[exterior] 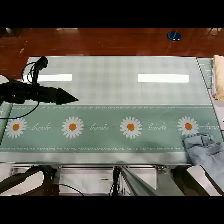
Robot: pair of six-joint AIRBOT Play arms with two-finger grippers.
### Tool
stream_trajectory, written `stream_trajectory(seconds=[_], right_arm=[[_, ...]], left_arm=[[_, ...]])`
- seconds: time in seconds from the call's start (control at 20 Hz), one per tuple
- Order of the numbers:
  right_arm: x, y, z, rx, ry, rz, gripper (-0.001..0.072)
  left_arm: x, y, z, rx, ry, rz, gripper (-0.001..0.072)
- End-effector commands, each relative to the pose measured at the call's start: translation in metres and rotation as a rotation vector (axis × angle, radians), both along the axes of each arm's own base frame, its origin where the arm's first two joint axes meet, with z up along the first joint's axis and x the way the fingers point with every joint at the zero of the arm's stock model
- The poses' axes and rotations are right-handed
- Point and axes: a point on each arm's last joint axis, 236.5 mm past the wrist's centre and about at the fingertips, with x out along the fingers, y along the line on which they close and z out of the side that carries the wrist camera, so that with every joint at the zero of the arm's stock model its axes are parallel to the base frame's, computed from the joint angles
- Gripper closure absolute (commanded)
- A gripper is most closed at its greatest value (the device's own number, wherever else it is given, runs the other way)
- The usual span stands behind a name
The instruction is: Fold the shirts.
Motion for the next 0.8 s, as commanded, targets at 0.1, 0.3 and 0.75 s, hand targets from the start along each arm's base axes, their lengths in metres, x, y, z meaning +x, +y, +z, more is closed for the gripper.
stream_trajectory(seconds=[0.1,0.3,0.75], right_arm=[[0.338,0.045,0.16,-0.113,-1.195,0.451,0.0324],[0.376,0.211,0.094,0.268,-0.882,0.907,0.0324],[0.35,0.335,0.002,0.368,-0.435,1.252,0.0248]], left_arm=[[0.074,0.023,0.025,0.207,-0.306,0.183,0.0683],[0.123,0.045,0.048,0.591,-0.522,0.289,0.0677],[0.061,0.071,-0.08,1.117,-0.086,0.088,0.0217]])
